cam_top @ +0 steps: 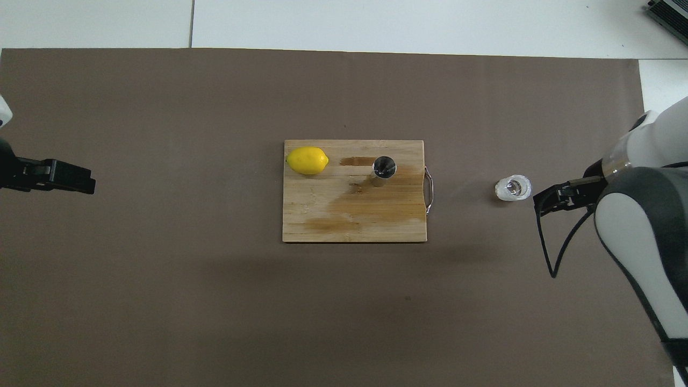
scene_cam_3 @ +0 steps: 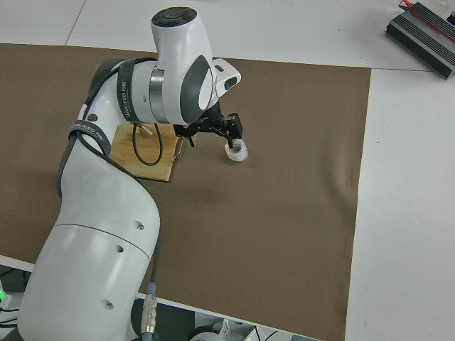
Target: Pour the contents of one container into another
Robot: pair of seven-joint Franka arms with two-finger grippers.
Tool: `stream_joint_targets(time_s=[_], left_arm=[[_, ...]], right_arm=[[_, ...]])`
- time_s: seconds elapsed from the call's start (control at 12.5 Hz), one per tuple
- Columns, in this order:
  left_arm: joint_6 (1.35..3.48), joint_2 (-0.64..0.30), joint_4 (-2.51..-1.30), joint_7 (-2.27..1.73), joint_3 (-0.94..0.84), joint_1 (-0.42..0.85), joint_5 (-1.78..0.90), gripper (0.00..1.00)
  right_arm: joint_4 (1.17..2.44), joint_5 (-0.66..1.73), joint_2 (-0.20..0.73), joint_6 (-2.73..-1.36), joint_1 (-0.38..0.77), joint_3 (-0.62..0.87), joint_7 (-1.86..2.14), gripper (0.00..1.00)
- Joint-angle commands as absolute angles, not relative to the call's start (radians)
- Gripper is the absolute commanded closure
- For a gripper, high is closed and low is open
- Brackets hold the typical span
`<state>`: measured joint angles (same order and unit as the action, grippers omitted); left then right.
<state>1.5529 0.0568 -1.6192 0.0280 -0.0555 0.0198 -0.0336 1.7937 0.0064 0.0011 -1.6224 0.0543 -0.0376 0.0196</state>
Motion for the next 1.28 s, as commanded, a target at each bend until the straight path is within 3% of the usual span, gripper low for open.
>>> stream_joint_targets(time_s=[0.0,0.4,0.64,1.2], left_arm=[[1.539,0.069,-1.624,0.04,-0.058,0.014,-0.018,0.0],[1.539,0.067,-1.624,0.04,-0.058,0.014,-0.018,0.0],[1.539,0.069,-1.624,0.04,-0.058,0.014,-0.018,0.0],[1.539,0.069,-1.624,0.04,-0.058,0.014,-0.018,0.0]], right_arm=[[1.642,-0.005,-0.005,-1.502,0.012,-0.052,-0.012,0.0],[1.595,-0.002,-0.017,-1.477,-0.011,-0.058,-0.018,0.0],[1.608,-0.008,-0.02,-1.612,-0.015,-0.054,-0.008,0.0],[1.609,-0.018,-0.023,-1.578,-0.006,-0.054,-0.015,0.0]])
